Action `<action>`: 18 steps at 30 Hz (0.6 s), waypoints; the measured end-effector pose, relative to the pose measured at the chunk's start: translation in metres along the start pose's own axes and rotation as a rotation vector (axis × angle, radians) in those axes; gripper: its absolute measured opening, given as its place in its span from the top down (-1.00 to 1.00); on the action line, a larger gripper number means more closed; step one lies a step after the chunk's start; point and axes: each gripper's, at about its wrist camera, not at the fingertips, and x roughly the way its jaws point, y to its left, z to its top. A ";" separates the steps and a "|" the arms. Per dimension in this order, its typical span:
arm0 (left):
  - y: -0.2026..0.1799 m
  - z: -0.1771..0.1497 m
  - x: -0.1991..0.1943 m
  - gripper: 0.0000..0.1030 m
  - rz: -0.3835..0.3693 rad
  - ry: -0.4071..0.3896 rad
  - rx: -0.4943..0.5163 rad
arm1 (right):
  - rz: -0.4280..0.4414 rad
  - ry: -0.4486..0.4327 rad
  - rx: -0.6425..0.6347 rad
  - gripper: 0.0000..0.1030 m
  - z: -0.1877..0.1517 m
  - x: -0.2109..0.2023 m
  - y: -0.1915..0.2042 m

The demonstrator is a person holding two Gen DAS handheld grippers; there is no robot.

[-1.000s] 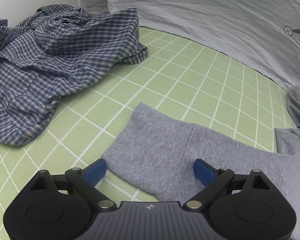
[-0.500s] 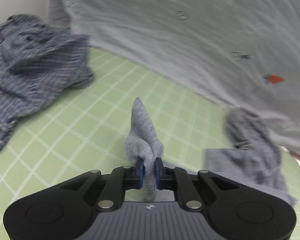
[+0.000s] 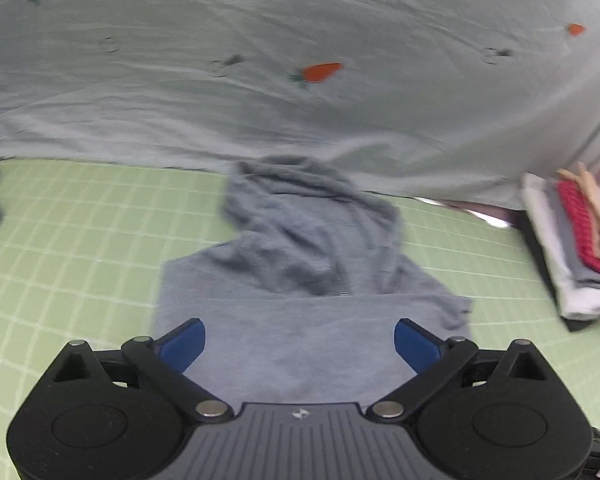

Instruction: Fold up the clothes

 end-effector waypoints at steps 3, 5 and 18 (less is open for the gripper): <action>0.029 -0.002 0.009 -0.94 0.118 0.060 -0.054 | 0.018 -0.018 -0.017 -0.93 0.007 0.000 0.010; 0.048 -0.004 0.015 -0.94 0.193 0.106 -0.077 | 0.052 -0.021 -0.039 -0.93 0.012 0.002 0.026; 0.084 -0.033 0.038 -0.97 0.262 0.241 -0.116 | 0.324 0.032 -0.246 -0.46 0.027 0.017 0.142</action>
